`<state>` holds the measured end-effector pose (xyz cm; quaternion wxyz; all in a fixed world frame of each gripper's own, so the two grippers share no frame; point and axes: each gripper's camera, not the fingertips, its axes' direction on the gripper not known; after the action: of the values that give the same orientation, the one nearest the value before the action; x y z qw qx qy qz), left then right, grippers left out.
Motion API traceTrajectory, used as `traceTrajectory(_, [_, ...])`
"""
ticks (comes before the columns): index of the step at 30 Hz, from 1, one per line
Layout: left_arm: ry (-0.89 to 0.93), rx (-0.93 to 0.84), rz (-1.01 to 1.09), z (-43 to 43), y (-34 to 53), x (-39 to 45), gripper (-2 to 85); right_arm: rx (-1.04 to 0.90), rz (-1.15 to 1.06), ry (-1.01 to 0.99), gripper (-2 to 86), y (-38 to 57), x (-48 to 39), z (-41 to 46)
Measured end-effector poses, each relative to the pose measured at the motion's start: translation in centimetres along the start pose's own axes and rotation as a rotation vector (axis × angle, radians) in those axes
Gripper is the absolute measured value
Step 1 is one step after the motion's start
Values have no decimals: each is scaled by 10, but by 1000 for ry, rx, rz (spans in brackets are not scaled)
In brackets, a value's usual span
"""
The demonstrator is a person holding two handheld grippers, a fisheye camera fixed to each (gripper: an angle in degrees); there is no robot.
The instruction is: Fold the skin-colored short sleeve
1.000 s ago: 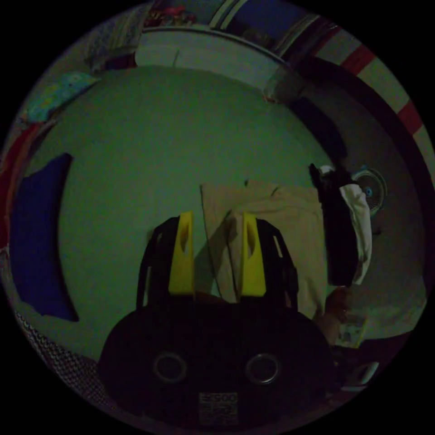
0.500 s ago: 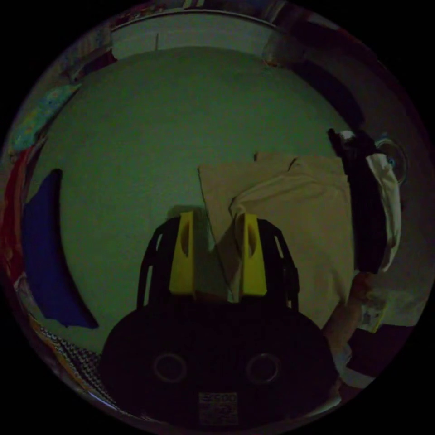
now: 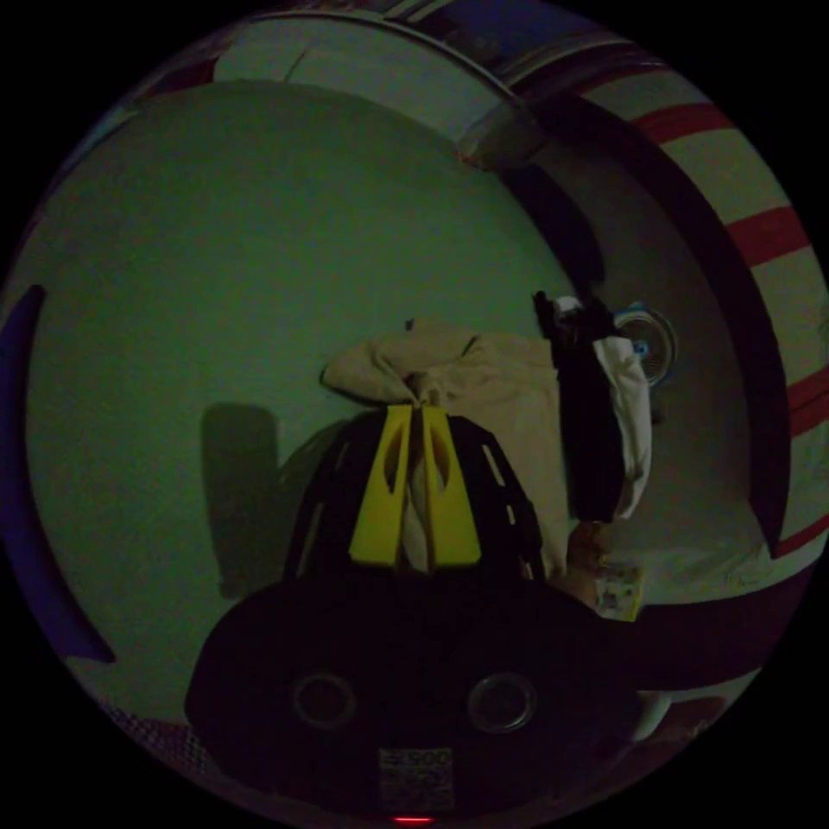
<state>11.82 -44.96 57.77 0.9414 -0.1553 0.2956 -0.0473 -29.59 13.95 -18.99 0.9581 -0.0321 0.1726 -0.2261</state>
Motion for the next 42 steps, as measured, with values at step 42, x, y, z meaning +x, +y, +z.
traceTrajectory(42, [37,-155,94,29,36,21,60,-115,90,-176,53,-27,118,4])
